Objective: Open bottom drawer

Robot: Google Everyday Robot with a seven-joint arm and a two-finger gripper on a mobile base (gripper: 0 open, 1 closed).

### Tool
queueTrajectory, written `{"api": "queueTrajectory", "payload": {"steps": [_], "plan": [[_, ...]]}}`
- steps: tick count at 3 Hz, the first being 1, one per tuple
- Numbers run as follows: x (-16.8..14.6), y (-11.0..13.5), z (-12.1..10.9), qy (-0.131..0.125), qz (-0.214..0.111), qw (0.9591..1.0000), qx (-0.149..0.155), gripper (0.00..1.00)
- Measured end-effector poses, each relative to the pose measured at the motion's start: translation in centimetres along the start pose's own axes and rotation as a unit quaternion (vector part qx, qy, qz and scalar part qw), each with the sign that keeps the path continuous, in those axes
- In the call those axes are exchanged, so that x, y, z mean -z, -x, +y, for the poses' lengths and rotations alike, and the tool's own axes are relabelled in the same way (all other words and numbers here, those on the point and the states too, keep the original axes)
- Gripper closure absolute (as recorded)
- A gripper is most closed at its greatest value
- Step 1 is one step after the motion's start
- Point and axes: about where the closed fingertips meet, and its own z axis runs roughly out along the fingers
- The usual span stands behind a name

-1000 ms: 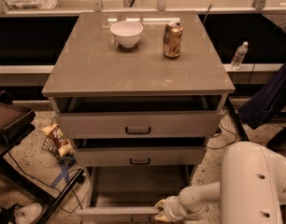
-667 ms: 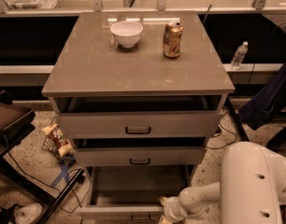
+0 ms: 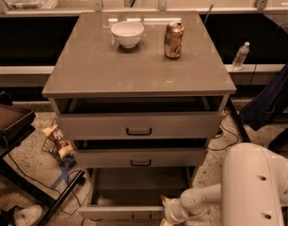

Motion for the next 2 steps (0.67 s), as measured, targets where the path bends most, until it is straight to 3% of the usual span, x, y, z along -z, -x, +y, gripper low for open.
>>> {"api": "queueTrajectory", "payload": {"steps": [1, 2], "plan": [[-0.10, 0.06, 0.11, 0.001, 0.000, 1.0000, 0.000, 0.15], [-0.20, 0.11, 0.22, 0.002, -0.001, 1.0000, 0.000, 0.00]]}}
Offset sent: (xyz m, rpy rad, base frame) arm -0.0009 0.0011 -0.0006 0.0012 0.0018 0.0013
